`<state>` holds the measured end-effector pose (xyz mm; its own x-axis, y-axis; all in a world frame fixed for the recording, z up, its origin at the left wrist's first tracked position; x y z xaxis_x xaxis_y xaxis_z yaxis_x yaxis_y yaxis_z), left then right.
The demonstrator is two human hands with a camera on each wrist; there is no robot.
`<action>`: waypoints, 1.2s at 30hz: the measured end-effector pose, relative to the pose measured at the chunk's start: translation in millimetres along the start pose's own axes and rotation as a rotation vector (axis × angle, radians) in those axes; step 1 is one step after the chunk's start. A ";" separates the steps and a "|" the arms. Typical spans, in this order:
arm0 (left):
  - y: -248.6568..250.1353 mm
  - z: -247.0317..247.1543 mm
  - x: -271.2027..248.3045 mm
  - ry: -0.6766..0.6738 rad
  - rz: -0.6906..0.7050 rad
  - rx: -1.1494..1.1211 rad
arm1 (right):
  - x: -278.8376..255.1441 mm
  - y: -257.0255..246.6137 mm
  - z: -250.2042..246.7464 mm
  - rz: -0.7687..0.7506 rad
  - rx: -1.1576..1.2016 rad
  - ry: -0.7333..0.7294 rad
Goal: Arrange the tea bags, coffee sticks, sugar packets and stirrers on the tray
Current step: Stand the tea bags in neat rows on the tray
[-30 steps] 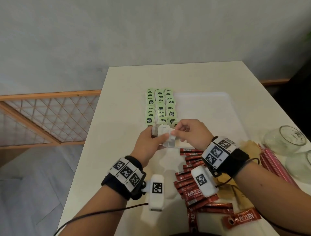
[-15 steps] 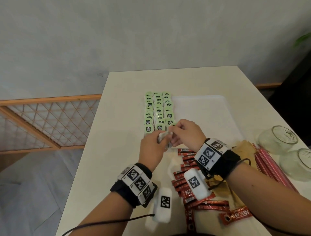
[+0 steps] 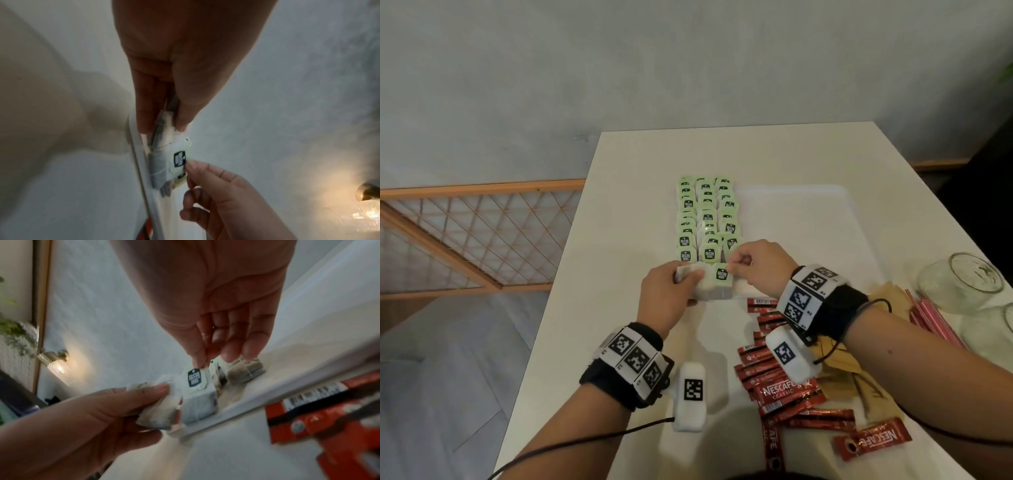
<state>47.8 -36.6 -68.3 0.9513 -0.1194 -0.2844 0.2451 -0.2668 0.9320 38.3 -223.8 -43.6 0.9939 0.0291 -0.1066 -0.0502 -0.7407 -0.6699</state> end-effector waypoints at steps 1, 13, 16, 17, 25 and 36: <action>-1.6 -5.3 4.3 0.021 -0.005 0.006 | 4.1 1.1 0.9 0.007 -0.040 -0.009; -2.1 -25.5 23.7 0.079 -0.092 -0.177 | 26.0 -7.9 3.1 -0.030 -0.188 0.049; -1.3 -22.6 21.4 0.045 -0.128 -0.221 | 24.3 -6.2 1.0 -0.023 -0.131 0.074; -0.1 -20.7 20.3 0.030 -0.130 -0.228 | 22.9 -6.7 -0.3 -0.025 -0.089 0.100; 12.9 -1.3 4.4 -0.073 -0.077 -0.207 | 3.7 -19.8 3.6 -0.088 0.130 0.077; 16.5 -9.5 -12.3 0.040 -0.003 -0.013 | -20.6 -15.9 -16.2 -0.016 0.188 0.205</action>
<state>42.0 -30.5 -47.3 0.9572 -0.0797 -0.2784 0.2504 -0.2550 0.9340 20.3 -223.5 -18.8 0.9929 -0.1107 0.0431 -0.0327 -0.6035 -0.7967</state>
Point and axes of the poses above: each hand's wrist, its own x-axis towards the middle knuckle, its own z-axis out of the palm, y = z × x, the point moved 3 cm from there along x, towards the middle knuckle, and after that the axes turned 7 degrees about -z, right-handed, at the moved point
